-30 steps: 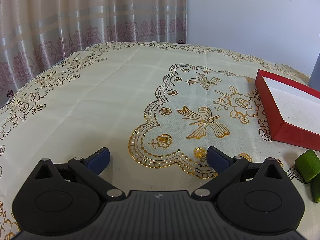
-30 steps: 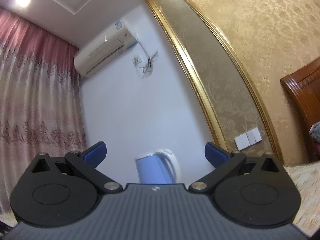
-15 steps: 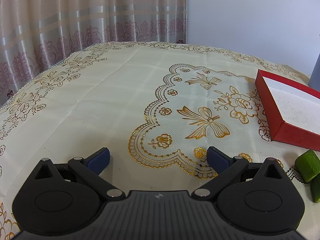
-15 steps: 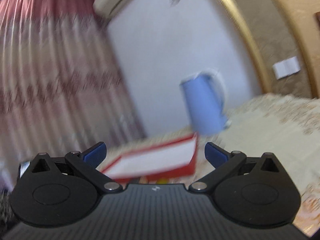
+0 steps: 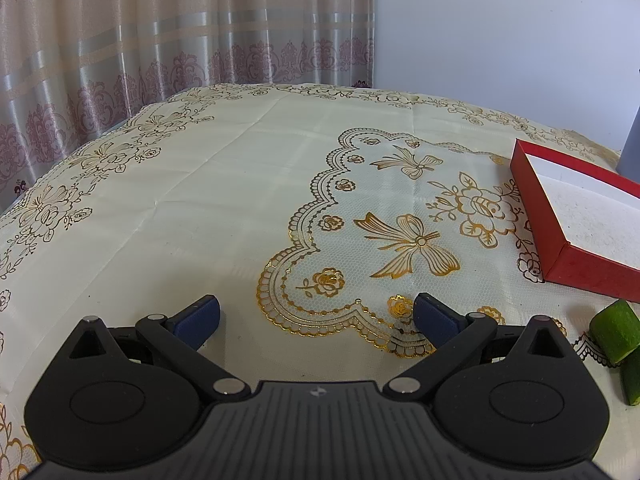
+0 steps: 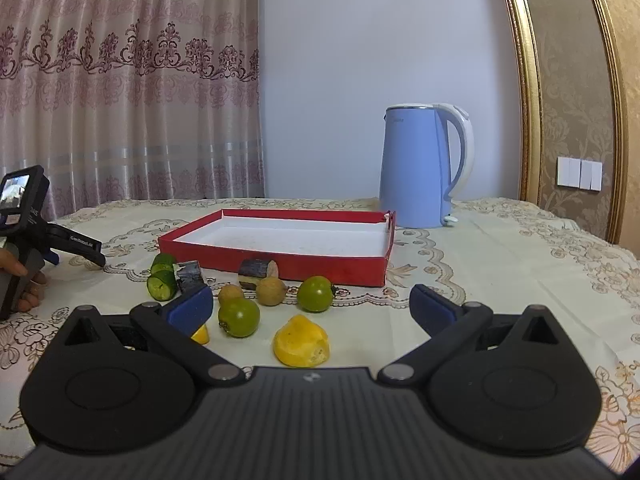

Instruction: Organize fruits

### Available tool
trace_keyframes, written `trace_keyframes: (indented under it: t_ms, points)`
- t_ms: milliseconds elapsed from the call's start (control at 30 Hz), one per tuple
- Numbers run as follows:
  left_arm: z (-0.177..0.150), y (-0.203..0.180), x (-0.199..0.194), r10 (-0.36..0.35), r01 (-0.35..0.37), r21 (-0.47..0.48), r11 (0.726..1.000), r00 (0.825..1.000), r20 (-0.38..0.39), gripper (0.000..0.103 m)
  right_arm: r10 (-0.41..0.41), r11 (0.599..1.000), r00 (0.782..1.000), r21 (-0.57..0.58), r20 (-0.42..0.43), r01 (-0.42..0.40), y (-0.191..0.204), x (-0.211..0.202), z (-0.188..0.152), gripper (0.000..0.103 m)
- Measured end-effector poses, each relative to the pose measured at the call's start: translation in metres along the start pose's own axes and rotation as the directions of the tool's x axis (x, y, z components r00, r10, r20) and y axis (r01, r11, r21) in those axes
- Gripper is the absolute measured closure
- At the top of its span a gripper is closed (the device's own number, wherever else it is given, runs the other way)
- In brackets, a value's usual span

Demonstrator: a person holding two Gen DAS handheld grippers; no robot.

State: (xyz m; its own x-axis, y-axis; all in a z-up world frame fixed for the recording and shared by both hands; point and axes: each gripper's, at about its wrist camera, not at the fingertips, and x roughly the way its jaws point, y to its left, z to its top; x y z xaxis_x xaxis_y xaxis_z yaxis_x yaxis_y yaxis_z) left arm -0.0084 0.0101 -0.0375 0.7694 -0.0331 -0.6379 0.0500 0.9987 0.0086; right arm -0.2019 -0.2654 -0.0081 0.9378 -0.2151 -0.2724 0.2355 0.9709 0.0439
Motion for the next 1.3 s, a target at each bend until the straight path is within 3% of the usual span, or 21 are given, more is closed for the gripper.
trace_keyframes:
  t_ms: [400,1300]
  points:
    - [-0.001,0.001,-0.001,0.0,0.0,0.0,1.0,1.0,0.0,0.0,0.004,1.0,1.0,-0.006,-0.024,-0.004,0.007,0.017,0.006,0.0]
    - [-0.001,0.0,0.001,-0.001,0.001,0.0,1.0,1.0,-0.001,0.0,0.015,1.0,0.999,-0.009,-0.038,-0.016,0.001,0.007,-0.002,0.0]
